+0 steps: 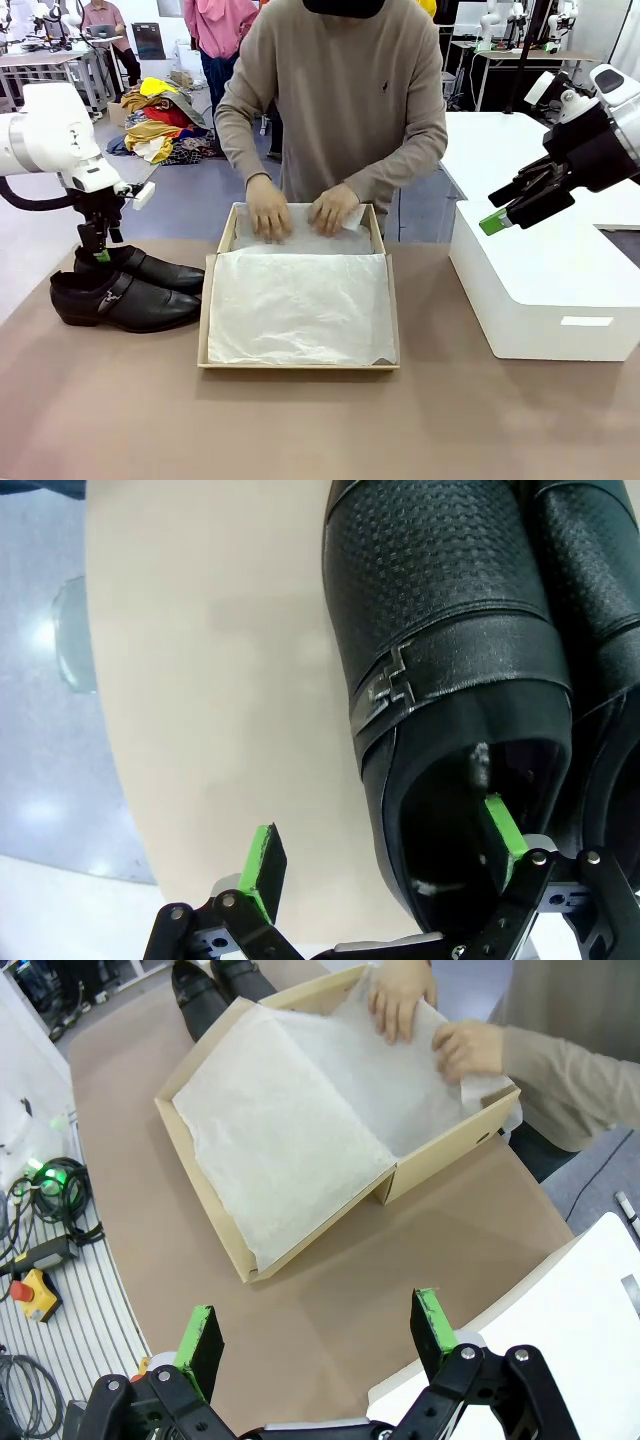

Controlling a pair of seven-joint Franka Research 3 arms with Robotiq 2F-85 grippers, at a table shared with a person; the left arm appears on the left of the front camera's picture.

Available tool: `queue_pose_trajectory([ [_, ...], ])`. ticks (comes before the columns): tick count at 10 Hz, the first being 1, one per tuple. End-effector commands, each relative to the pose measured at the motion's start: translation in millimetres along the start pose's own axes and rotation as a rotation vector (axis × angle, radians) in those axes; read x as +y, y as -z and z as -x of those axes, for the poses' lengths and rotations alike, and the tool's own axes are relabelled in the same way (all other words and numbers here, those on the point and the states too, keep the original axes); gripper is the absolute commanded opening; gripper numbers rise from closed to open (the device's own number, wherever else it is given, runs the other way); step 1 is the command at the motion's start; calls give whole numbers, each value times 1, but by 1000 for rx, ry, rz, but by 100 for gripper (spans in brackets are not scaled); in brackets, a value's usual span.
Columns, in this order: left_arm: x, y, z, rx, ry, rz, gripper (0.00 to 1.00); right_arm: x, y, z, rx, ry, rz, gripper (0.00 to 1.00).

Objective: Pack the shoes into the box.
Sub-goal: Place one shoe of the Shoes into the Shoes Box.

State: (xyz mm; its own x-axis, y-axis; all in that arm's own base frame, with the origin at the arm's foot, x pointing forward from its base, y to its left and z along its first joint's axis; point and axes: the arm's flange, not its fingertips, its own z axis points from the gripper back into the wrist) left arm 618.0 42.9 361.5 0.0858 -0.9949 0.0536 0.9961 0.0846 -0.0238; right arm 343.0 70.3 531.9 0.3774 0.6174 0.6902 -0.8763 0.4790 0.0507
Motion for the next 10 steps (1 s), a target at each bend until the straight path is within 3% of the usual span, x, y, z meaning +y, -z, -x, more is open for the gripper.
queue_pose_trajectory([
  [1,9,2,1,8,10,30,100,-1,0,-1,-14,-6,-12,100],
  [6,6,8,-2,7,20,73,100,-1,0,-1,-14,-6,-12,100],
  [10,5,8,-3,-6,20,88,23,-1,0,-1,-14,-6,-12,100],
])
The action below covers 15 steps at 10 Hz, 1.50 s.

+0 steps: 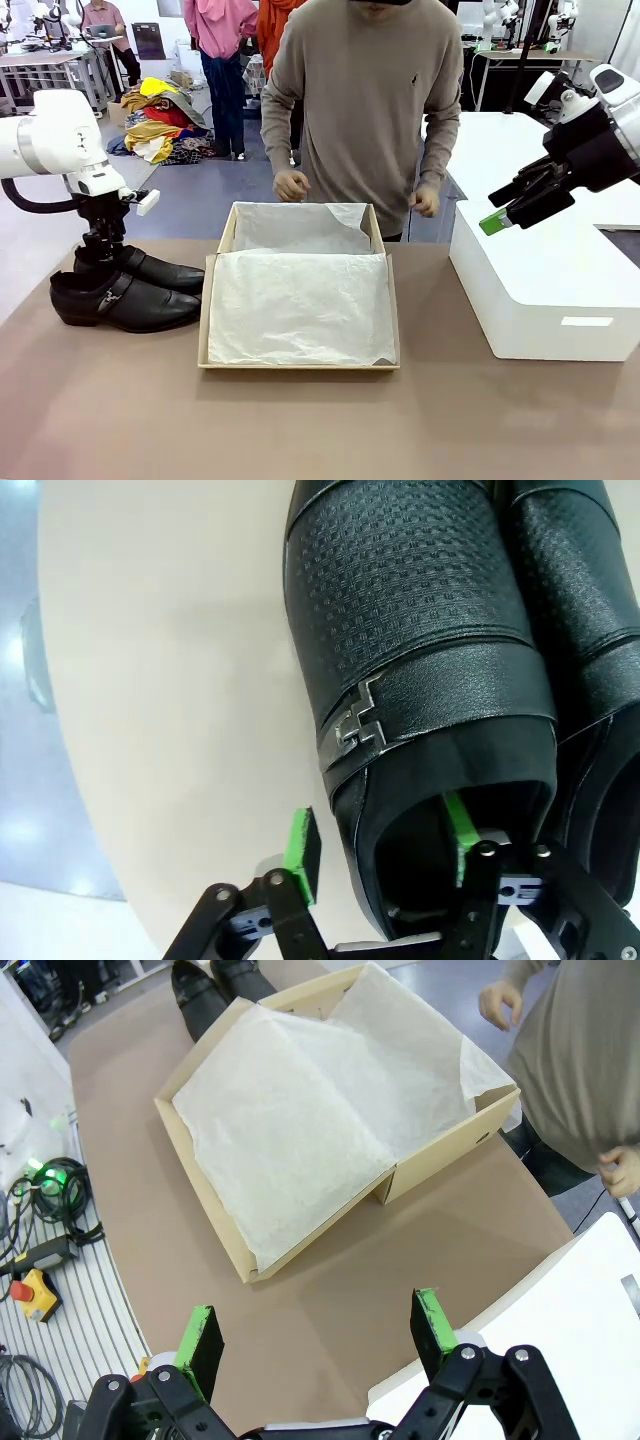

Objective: Pack the shoes into the box.
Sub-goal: Place one shoe of the Shoes into the Shoes Box.

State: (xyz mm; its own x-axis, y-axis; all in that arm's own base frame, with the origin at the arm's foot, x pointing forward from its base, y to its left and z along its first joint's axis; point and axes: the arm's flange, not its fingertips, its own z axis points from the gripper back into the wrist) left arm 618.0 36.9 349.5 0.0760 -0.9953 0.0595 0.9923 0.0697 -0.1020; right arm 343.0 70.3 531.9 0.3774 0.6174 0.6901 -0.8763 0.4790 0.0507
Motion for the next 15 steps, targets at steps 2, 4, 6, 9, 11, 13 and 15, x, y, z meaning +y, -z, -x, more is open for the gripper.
queue_pose_trajectory([
  [2,4,-5,3,-2,8,11,0,-1,0,-1,-14,-6,-12,100],
  [4,3,-6,4,0,0,13,0,-1,0,-1,-14,-6,-12,100],
  [6,1,-7,4,19,2,4,0,-1,0,-1,-14,-6,-12,100],
  [9,0,-29,11,-15,-42,-41,0,-1,0,-1,-14,-6,-12,100],
  [11,8,-65,18,-18,-56,-62,0,-1,0,-1,-14,-6,-12,100],
  [13,18,-95,22,-4,-41,-79,0,-1,0,-1,-14,-6,-12,100],
  [15,29,-138,21,33,-25,-110,0,-1,0,-1,-14,-6,-12,100],
])
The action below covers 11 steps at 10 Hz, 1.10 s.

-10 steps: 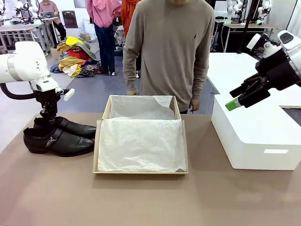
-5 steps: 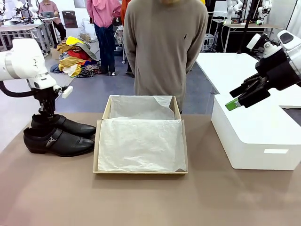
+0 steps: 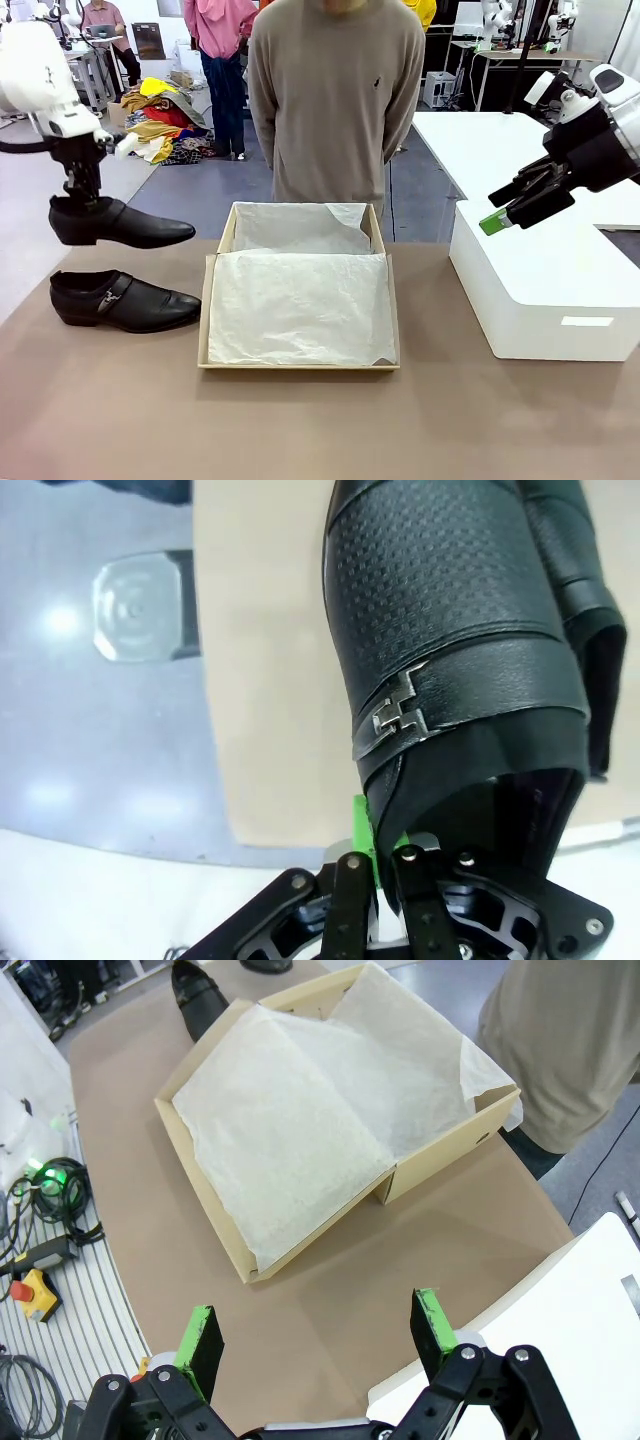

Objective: Pack the shoes into the box.
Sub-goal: Place one shoe of the Shoes into the Shoes Box.

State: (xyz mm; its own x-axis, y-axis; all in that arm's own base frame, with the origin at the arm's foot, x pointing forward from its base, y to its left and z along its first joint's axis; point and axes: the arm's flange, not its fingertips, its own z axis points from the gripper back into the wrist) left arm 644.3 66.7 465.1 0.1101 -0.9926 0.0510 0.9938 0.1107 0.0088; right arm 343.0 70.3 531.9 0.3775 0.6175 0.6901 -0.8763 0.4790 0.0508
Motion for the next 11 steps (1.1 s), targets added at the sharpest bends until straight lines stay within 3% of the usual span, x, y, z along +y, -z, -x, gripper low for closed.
queue_pose_trajectory([
  [1,17,-37,-6,20,24,3,0,-1,0,-1,-14,-6,-12,100],
  [5,0,-79,-61,-47,-44,-24,0,-1,0,-1,-14,-6,-12,100],
  [8,-33,-79,-111,-95,-84,-88,0,-1,0,-1,-14,-6,-12,100],
  [11,-49,-73,-134,-80,-50,-50,0,-1,0,-1,-14,-6,-12,100],
])
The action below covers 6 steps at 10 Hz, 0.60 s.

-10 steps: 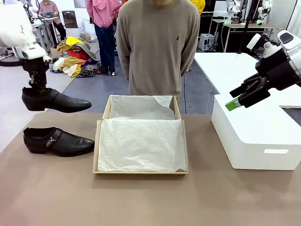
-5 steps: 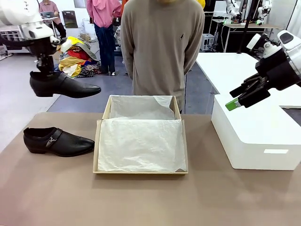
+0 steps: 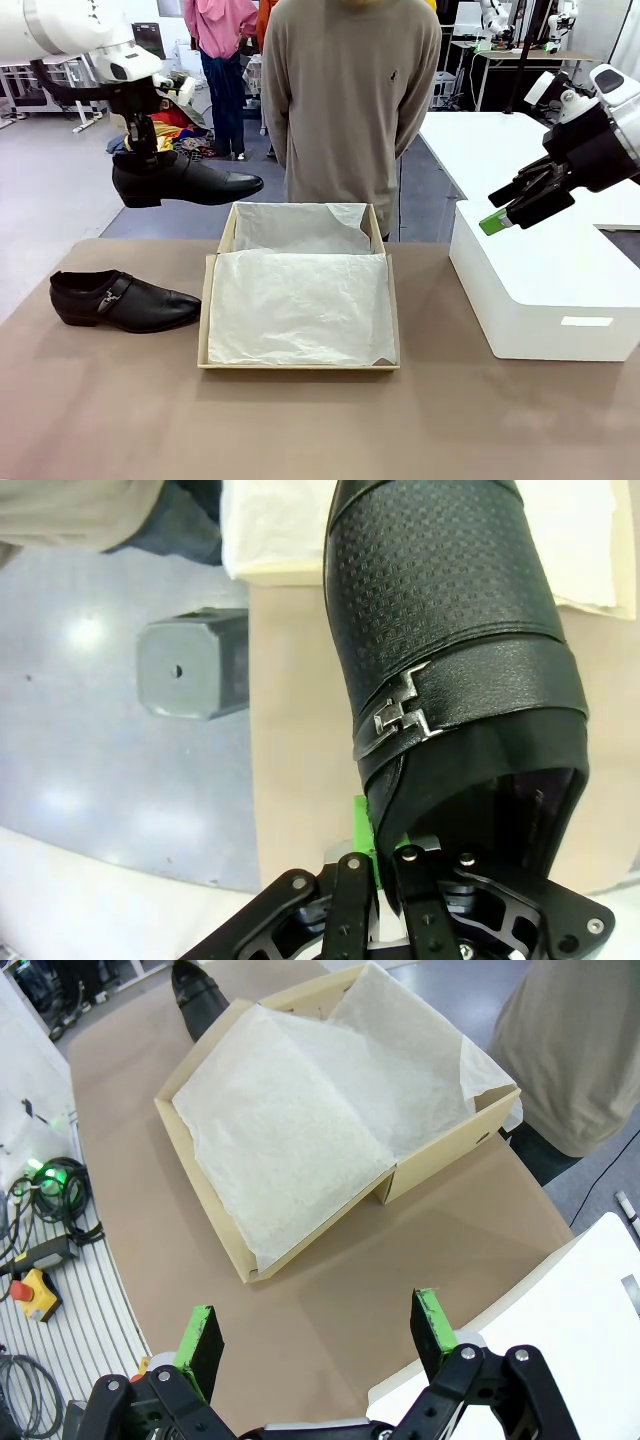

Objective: Pack the shoes into the box.
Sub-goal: Place one shoe of the Shoes into the Shoes Box.

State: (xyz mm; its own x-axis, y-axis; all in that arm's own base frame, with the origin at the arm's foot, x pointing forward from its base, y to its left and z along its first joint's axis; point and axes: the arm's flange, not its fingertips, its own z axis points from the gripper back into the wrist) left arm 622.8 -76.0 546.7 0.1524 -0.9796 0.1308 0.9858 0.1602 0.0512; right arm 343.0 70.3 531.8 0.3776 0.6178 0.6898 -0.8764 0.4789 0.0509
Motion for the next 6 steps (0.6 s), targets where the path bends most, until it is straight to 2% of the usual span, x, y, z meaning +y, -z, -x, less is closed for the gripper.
queue_pose_trajectory([
  [1,8,-6,6,-3,-10,-12,0,-1,0,-1,-15,-6,-12,100],
  [6,8,-6,6,-3,-10,-12,0,-1,0,-1,-15,-6,-12,100],
])
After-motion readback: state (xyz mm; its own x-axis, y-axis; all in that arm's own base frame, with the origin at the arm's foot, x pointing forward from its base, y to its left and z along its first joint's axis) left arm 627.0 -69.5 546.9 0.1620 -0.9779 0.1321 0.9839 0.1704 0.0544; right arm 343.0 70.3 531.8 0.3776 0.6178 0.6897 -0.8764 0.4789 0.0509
